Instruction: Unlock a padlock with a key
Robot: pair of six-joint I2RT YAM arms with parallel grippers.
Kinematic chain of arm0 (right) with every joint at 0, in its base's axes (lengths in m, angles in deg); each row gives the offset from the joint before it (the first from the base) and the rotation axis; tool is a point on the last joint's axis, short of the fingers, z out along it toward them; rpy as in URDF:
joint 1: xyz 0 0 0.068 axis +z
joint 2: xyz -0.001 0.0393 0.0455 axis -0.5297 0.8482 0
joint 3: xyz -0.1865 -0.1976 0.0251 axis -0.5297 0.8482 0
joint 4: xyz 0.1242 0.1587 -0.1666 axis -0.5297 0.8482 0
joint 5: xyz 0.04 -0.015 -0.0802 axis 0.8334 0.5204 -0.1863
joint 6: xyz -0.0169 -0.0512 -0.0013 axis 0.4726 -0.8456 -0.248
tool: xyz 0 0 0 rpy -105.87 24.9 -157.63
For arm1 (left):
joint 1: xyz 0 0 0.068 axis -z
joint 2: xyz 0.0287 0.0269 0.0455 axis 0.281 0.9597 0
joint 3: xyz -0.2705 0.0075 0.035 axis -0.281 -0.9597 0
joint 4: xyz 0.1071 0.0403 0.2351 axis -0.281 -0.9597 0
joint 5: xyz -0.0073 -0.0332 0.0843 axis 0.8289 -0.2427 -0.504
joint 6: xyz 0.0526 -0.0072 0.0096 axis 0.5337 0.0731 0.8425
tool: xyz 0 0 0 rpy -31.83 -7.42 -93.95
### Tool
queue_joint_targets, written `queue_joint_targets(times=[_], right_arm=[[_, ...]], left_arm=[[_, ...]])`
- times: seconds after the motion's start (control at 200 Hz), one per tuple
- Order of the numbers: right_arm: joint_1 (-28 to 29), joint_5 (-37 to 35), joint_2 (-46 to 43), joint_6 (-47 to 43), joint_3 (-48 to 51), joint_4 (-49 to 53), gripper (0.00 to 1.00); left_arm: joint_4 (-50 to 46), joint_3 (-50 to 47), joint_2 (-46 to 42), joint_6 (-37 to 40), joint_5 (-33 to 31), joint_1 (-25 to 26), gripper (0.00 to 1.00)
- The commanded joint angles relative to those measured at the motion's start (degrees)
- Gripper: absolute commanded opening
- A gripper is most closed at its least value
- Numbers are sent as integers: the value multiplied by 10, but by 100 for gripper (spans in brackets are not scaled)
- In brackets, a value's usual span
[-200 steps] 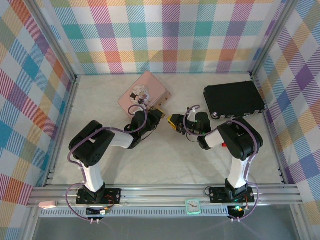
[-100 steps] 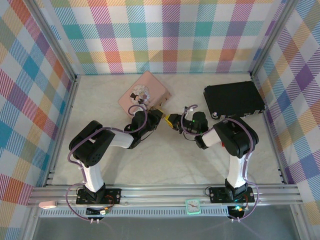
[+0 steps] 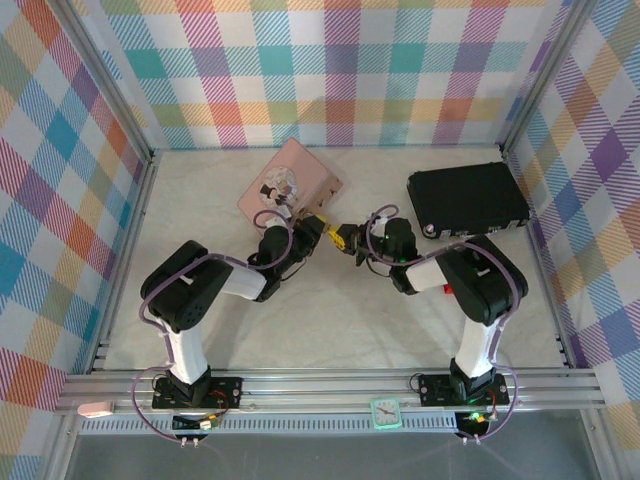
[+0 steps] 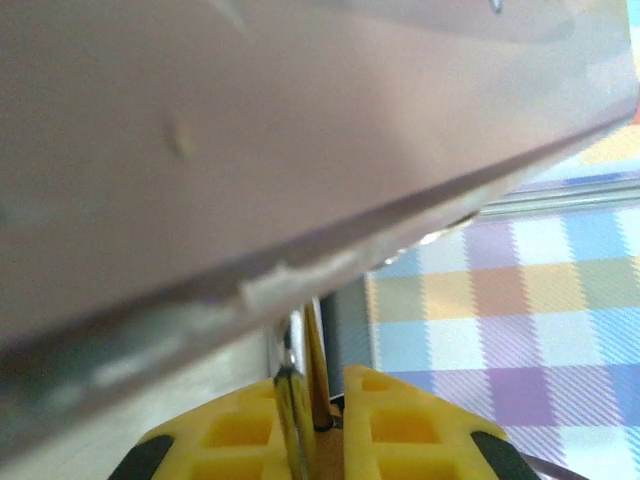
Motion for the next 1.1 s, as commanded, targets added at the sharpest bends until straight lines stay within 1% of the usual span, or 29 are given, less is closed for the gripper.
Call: queue_joint_targets(times=[0.0, 0.08, 0.115, 0.15, 0.315, 0.465, 0.58, 0.675, 0.765, 0.85, 0.945, 0.975, 1.095], right_arm=[[5, -59, -41, 195, -26, -119, 0], [11, -93, -29, 286, -31, -164, 0], [15, -115, -21, 313, -35, -186, 0], [17, -118, -17, 334, -43, -187, 0], [33, -142, -2, 367, -68, -187, 0], [52, -187, 4, 388, -63, -187, 0], [78, -242, 9, 405, -60, -188, 0], [96, -251, 31, 415, -83, -188, 0], [106, -240, 52, 423, -101, -187, 0], [103, -217, 66, 402, -97, -187, 0], [78, -157, 88, 341, -87, -187, 0], [69, -135, 92, 306, -82, -187, 0], [46, -71, 100, 209, -66, -186, 0]], left_arm=[[86, -13, 38, 44, 38, 8, 0], [84, -21, 32, 83, 27, 10, 0], [84, -23, 33, 88, 22, 10, 0], [85, -24, 36, 90, 21, 9, 0], [86, -12, 56, 89, 24, 12, 0], [85, -13, 57, 108, 0, 15, 0], [87, -9, 69, 130, -20, 18, 0], [89, 7, 89, 141, -28, 19, 0], [88, 21, 96, 144, -27, 19, 0], [84, 20, 91, 141, -29, 16, 0], [75, 10, 80, 122, -27, 10, 0], [71, 7, 76, 117, -27, 9, 0], [24, -5, 49, 104, -29, 7, 0]])
